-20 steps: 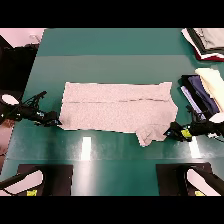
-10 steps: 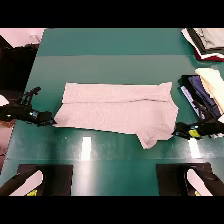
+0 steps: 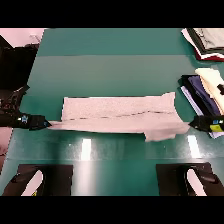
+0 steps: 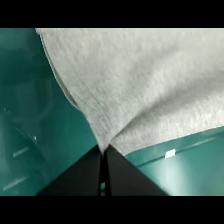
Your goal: Fold the shirts.
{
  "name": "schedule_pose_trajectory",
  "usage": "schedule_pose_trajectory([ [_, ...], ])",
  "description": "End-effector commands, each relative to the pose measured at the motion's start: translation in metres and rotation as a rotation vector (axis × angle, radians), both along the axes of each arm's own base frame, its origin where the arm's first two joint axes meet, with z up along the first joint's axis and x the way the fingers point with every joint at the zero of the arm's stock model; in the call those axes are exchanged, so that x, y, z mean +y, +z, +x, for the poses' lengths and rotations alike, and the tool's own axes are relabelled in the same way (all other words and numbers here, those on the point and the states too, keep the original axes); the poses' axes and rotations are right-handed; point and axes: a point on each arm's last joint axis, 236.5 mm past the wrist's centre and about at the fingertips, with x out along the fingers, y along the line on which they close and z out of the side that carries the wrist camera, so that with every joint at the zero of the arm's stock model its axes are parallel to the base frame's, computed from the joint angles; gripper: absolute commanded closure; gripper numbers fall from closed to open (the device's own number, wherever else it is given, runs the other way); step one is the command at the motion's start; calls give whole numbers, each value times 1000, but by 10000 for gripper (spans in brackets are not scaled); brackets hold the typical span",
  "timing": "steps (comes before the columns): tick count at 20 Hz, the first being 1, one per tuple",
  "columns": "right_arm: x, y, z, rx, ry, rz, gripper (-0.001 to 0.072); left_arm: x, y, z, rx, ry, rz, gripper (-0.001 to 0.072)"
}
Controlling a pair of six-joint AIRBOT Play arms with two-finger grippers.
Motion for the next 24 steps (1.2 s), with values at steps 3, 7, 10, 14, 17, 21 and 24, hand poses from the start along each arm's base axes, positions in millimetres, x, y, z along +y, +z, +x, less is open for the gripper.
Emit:
schedule_pose_trajectory([
  [3,18,-3,71,-30,90,14,702,13,-10,43,-70,114,1,687],
  [7,31,-32,119,24,131,25,702,21,-34,73,-31,145,-18,686],
  [10,29,-47,142,64,122,34,702,22,-35,109,-53,151,-57,686],
  [14,27,-59,163,82,117,38,701,21,-41,144,-42,164,-113,685],
  [17,25,-58,180,55,101,36,700,16,-46,164,-70,152,-120,581],
  [21,23,-45,202,-18,79,32,538,12,-39,188,-162,171,-90,273],
  [24,9,-40,191,28,78,39,272,4,-28,183,-140,126,-110,274],
])
